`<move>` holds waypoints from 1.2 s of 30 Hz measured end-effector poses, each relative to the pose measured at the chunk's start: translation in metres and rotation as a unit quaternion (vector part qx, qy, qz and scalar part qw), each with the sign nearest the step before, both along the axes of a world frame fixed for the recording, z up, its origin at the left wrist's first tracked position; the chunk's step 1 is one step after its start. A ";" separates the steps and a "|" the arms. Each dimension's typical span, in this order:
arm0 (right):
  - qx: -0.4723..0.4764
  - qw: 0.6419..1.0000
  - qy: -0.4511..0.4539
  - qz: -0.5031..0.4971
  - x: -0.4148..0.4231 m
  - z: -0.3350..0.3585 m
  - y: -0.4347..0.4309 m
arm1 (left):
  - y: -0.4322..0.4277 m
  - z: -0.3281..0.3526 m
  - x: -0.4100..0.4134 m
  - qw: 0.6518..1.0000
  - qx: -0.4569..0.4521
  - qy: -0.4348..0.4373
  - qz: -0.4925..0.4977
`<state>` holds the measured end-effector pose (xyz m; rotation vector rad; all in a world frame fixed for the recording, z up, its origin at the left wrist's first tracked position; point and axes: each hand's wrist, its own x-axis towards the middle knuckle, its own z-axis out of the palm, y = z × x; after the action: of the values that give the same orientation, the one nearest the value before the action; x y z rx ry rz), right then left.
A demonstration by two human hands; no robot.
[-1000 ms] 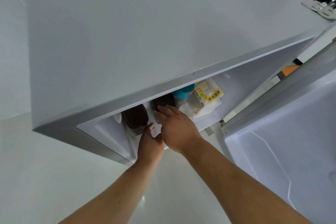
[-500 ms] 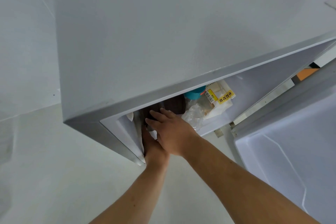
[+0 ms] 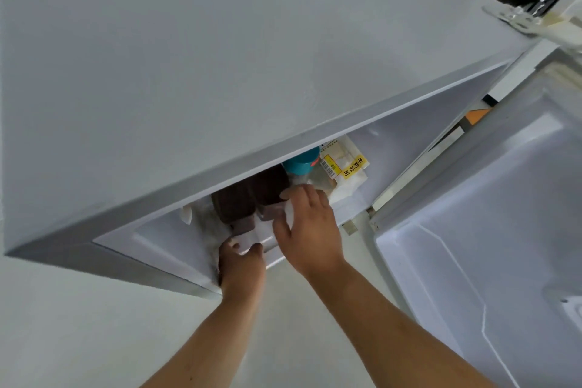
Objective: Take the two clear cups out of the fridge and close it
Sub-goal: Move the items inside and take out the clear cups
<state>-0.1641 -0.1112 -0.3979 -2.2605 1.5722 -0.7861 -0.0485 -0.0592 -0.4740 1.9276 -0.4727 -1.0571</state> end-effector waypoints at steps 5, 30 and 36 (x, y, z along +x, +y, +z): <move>0.110 0.987 0.091 -0.072 -0.015 -0.008 -0.033 | -0.002 0.004 0.005 0.980 0.052 -0.085 -0.170; 0.100 0.981 0.095 -0.135 -0.099 0.012 0.030 | -0.098 0.008 -0.053 0.756 0.092 -0.452 -0.465; 0.127 0.976 0.098 -0.147 -0.101 0.009 0.031 | -0.094 0.012 -0.046 0.730 0.074 -0.485 -0.476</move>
<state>-0.2655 -0.0805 -0.3893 -1.9995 2.0017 -0.4056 -0.0941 -0.1536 -0.4617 2.2886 -2.2009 -0.4949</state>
